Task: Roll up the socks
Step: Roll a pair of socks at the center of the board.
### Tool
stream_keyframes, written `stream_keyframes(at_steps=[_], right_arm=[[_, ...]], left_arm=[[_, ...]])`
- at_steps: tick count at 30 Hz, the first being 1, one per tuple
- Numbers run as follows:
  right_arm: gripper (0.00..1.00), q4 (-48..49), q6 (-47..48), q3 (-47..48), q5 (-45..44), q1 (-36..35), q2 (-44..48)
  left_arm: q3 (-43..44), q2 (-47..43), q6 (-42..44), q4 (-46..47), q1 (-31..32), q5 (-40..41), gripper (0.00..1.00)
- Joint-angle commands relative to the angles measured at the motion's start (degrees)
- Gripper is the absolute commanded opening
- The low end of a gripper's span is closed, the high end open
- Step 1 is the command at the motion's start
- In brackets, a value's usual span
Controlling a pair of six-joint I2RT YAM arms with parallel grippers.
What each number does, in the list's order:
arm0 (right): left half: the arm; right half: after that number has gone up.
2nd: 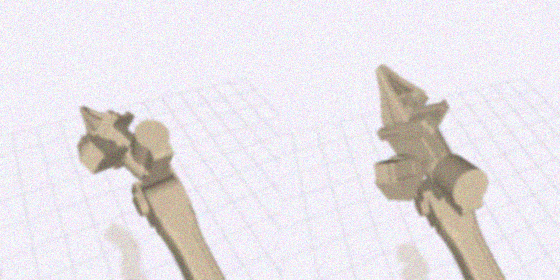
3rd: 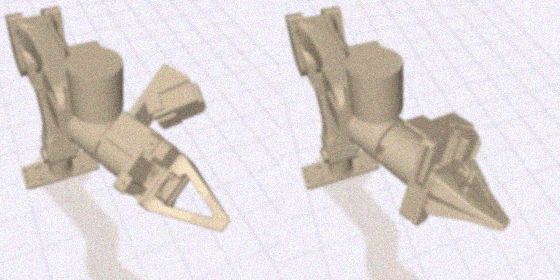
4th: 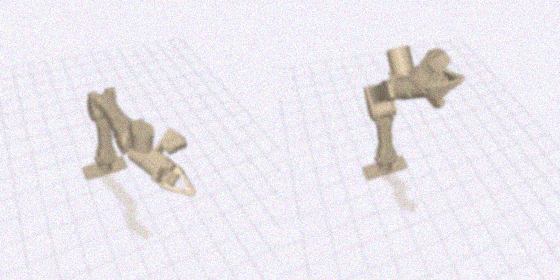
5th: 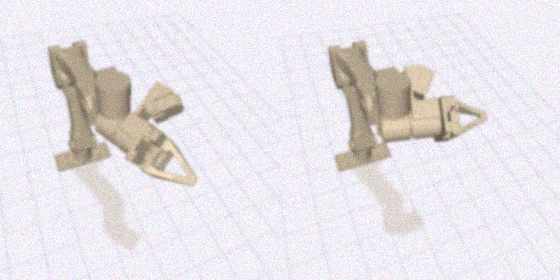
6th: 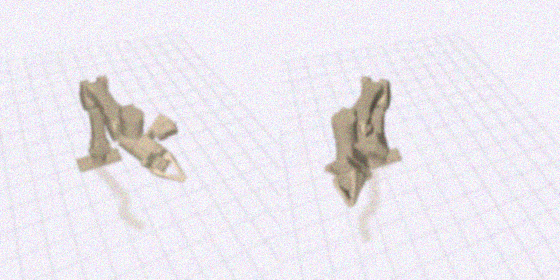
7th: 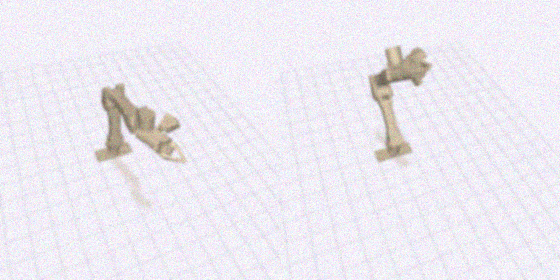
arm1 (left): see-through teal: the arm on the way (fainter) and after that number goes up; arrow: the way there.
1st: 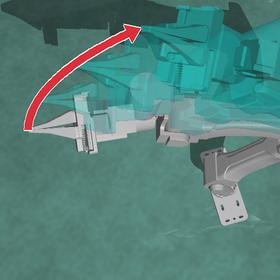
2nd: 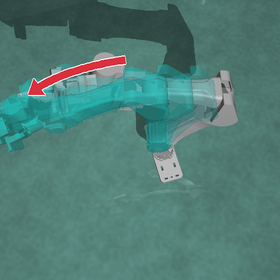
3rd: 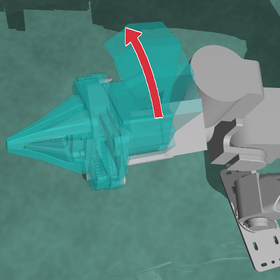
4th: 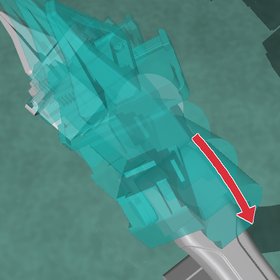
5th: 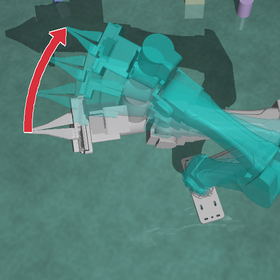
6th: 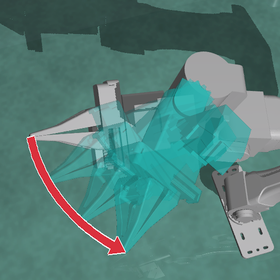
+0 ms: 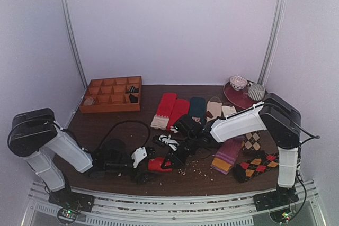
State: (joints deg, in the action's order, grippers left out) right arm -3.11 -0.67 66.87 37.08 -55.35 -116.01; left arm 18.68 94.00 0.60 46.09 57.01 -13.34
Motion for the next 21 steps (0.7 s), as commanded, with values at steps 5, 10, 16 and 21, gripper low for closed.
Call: stream_keyframes(at_steps=[5,10,16,21], right_arm=[[0.17,-18.4,-1.2,-4.6,-5.0,0.0,-9.1],[0.17,-18.1,-1.2,-4.8,-4.9,0.2,-9.3],[0.17,-17.9,-1.1,-4.9,-4.2,0.1,-9.5],[0.17,-18.2,-1.0,-4.7,-3.7,0.2,-9.8]], left_arm=[[2.1,1.1,2.1,6.0,0.2,-2.1,0.63],[2.1,2.9,1.7,6.3,0.0,-1.9,0.51],[2.1,5.3,0.8,7.8,-0.1,-2.6,0.58],[2.2,5.6,0.8,7.3,0.0,-2.7,0.50]])
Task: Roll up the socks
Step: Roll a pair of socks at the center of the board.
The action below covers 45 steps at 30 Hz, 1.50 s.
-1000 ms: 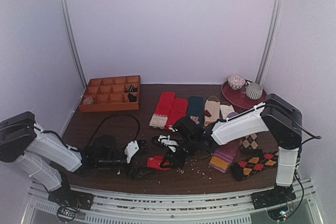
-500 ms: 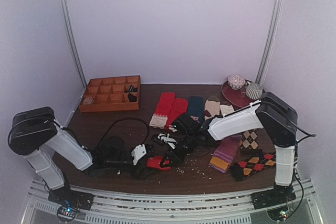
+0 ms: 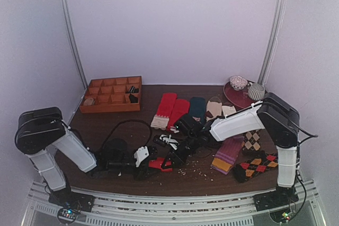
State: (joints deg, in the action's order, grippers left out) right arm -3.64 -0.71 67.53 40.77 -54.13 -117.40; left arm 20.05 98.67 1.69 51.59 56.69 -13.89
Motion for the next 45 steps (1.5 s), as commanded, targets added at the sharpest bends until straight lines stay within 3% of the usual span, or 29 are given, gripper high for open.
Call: stream_keyframes(at_steps=[1,3,6,7,14,20,24,29,34,39,45], right_arm=[[0.17,-17.7,-1.0,-5.4,-7.4,-1.0,-8.4],[0.17,-17.6,-1.0,-5.4,-7.4,-1.0,-8.4],[0.17,-17.5,-1.0,-5.2,-7.1,-1.0,-8.4],[0.17,-17.4,-1.0,-5.1,-7.0,-0.9,-8.4],[0.21,-16.5,-1.5,-4.0,-6.8,-1.0,-8.3],[0.42,-12.8,-1.8,-3.9,-8.5,-0.8,-4.4],[0.57,-4.2,-2.3,-7.5,-12.5,-0.6,4.0],[0.64,8.3,0.7,-14.2,-19.4,-0.6,14.1],[0.76,17.0,1.6,-18.4,-19.8,-0.5,18.0],[0.86,20.0,-0.3,-17.7,-14.1,0.2,16.0],[0.86,17.8,-2.1,-15.4,-10.1,0.5,11.3]], left_arm=[[0.9,1.1,-0.2,1.6,0.3,-2.1,0.48],[1.1,1.6,-0.2,1.3,0.2,-2.4,0.40],[1.9,3.0,-0.2,0.5,0.2,-3.1,0.04],[1.9,3.5,-0.5,0.6,0.2,-3.4,0.00],[3.1,4.4,-3.6,-4.0,0.2,-2.5,0.00],[5.5,6.6,-7.2,-11.1,0.0,-2.7,0.00],[5.2,7.7,-9.7,-12.5,-0.6,-4.9,0.00],[5.9,9.5,-11.5,-16.3,-0.8,-7.0,0.00],[5.6,10.0,-13.1,-19.3,-1.3,-7.7,0.00],[5.4,10.0,-13.6,-19.5,-1.3,-8.2,0.00],[5.9,9.8,-13.0,-20.2,-1.3,-8.3,0.00]])
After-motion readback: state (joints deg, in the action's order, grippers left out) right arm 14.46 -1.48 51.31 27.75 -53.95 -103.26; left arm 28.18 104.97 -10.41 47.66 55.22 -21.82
